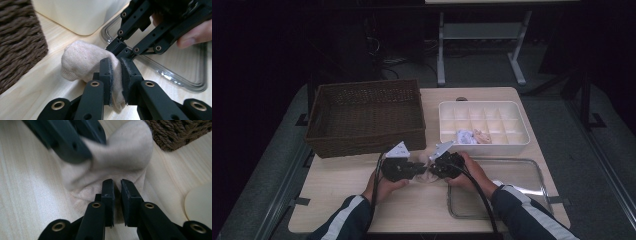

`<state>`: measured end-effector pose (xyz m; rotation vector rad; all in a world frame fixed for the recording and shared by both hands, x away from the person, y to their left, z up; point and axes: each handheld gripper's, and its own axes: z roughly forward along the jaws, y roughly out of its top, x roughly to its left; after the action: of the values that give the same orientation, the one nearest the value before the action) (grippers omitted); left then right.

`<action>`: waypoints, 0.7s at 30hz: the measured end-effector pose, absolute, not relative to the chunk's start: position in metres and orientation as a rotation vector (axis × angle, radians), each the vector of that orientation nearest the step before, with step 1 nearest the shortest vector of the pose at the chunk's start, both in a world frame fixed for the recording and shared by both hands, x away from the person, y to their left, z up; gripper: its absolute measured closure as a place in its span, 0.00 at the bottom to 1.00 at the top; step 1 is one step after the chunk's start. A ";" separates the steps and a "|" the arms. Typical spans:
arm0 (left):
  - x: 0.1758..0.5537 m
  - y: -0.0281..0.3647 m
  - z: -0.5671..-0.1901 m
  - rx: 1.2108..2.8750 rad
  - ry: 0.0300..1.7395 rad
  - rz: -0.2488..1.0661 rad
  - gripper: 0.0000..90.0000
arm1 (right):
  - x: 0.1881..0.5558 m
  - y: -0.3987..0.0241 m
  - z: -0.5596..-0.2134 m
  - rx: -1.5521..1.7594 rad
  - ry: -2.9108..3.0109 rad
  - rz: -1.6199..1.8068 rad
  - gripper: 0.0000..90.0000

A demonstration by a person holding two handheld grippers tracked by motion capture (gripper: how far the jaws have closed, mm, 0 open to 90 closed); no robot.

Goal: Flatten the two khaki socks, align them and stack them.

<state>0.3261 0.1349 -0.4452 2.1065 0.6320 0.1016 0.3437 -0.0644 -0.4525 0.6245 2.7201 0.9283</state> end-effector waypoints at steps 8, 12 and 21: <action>0.323 0.126 -0.452 2.179 0.604 0.154 0.87 | 0.345 -0.067 -0.453 0.627 2.713 0.944 0.80; 0.324 0.127 -0.453 2.189 0.611 0.163 0.88 | 0.347 -0.075 -0.442 0.622 2.718 0.980 0.74; 0.322 0.123 -0.453 2.214 0.584 0.180 0.88 | 0.351 -0.075 -0.428 0.714 2.612 1.207 0.73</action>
<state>0.3224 0.1230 -0.4534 2.2143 0.5839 0.1804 0.3515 -0.0749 -0.4283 0.7144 2.6121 1.2074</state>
